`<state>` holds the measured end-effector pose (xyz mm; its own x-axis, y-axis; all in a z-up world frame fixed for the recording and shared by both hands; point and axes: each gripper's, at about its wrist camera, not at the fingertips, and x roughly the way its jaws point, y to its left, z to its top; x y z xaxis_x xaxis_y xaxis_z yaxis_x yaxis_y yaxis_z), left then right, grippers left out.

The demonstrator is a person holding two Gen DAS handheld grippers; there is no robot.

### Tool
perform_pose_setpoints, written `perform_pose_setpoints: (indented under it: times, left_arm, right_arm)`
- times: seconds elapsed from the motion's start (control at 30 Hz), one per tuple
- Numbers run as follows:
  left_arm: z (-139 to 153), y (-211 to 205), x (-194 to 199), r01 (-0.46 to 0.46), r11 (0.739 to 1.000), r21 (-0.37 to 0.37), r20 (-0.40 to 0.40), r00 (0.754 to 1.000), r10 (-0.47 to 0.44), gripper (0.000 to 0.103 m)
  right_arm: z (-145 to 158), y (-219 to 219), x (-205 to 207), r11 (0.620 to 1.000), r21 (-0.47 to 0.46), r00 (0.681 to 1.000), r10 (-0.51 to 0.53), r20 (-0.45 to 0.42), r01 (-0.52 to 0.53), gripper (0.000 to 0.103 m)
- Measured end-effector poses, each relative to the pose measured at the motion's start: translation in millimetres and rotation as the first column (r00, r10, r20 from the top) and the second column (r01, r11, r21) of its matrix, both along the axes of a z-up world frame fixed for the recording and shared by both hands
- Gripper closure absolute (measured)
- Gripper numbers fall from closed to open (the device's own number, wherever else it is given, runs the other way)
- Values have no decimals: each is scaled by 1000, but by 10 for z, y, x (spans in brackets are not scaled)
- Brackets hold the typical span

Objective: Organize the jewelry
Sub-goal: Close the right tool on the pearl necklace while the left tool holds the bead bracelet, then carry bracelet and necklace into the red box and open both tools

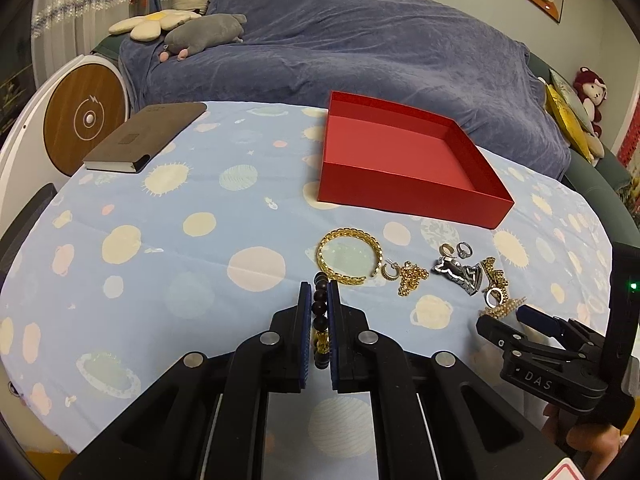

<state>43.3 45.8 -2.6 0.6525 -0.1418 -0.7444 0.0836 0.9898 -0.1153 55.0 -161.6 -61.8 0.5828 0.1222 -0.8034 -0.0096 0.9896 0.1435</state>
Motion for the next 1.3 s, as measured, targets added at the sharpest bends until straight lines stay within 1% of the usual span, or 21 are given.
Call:
perform_pose_setpoints:
  times: [0.1,0.17,0.2,0.23,0.27,0.3,0.33,0.43,0.53,0.63,0.77,0.87,1.13,1.3]
  left_arm:
    - [-6,-17,-4,0,1000,6,-6,1000,0,98]
    - [-8,-31,-5,3,1000,11,-8,1000,-3,98]
    - [-9,-42,-10,4,1000,13,-8,1000,-4,98]
    - [-9,-53,-13,4,1000,17,-8,1000,-4,98]
    - [-11,-65,-15,6,1000,22,-9,1000,-6,98]
    - [-14,-80,-18,8,1000,26,-10,1000,-7,98]
    - [-19,-91,-20,8,1000,28,-12,1000,-8,98]
    - [-31,-119,-25,7,999,40,-14,1000,-7,98]
    - [-37,-146,-24,5,999,49,-17,1000,-5,98]
    - [-26,-172,-24,6,999,53,-17,1000,-5,98]
    - [14,-207,-34,9,999,47,-7,1000,-8,98]
    - [79,-254,-40,15,999,34,3,1000,-15,98]
    - [350,-459,-9,56,998,7,68,996,-56,98]
    - [594,-616,108,102,995,-8,111,989,-100,98]
  right_arm:
    - [-21,62,41,999,-37,1000,9,13,-9,35]
    - [-25,77,53,998,-59,1000,7,22,-6,40]
    - [-24,71,55,998,-69,1000,6,25,-4,46]
    - [-22,61,52,997,-77,1000,1,28,1,55]
    - [-19,41,49,997,-80,1000,-3,30,5,60]
    - [-16,16,47,997,-77,1000,-8,29,11,67]
    - [-14,-11,44,997,-72,1000,-14,28,16,71]
    - [-5,-96,28,999,-44,999,-32,18,32,88]
    - [9,-139,-14,999,-20,999,-35,11,36,90]
    - [42,-133,-71,999,-19,999,-29,19,30,90]
    - [166,-127,-167,1000,-13,998,-20,53,21,90]
    - [294,-161,-243,1000,11,996,-13,88,13,90]
    - [662,-225,-315,997,69,983,11,181,-24,90]
    - [822,-228,-222,995,83,979,30,204,-48,90]
